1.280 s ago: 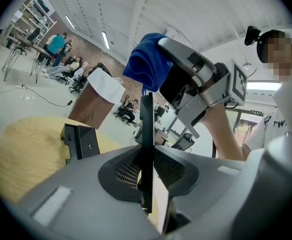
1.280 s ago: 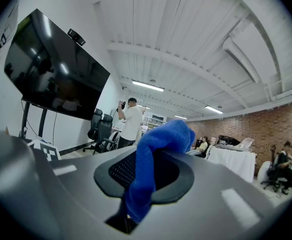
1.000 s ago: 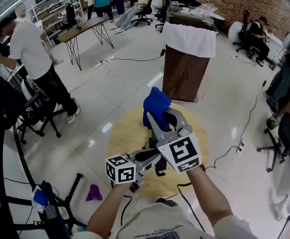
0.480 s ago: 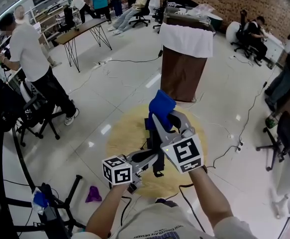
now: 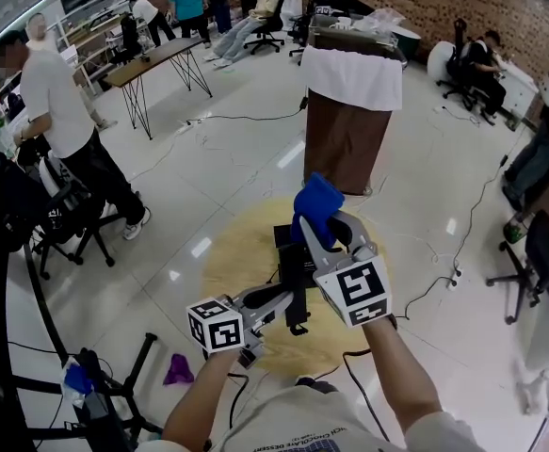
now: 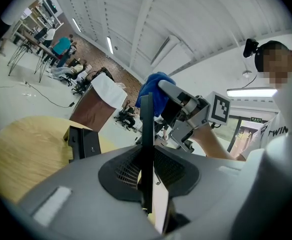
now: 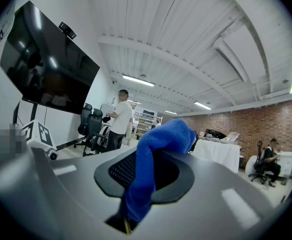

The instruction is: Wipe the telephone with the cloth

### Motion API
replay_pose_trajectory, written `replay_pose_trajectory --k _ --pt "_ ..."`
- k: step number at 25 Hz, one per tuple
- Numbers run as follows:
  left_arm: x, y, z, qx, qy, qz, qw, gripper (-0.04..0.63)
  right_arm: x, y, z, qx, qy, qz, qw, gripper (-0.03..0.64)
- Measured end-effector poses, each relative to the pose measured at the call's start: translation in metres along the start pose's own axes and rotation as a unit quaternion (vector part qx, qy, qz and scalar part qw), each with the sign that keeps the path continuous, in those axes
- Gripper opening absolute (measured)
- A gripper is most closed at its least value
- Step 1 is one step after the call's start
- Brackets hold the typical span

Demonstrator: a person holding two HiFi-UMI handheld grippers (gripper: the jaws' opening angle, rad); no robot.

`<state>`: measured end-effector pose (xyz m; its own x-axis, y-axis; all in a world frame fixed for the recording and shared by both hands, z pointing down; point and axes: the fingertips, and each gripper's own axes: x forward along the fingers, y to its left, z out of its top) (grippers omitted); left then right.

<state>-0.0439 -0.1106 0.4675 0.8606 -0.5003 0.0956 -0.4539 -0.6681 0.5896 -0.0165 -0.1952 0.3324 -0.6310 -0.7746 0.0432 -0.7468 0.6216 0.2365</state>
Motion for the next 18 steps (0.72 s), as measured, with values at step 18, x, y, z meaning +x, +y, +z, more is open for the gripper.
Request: replay_pose_trajectory --k 18 --pt "-0.017 0.007 0.031 0.005 -0.044 0.012 0.9990 0.061 -0.006 0.021 -0.021 0.006 0.019 0.012 1.000 0.063"
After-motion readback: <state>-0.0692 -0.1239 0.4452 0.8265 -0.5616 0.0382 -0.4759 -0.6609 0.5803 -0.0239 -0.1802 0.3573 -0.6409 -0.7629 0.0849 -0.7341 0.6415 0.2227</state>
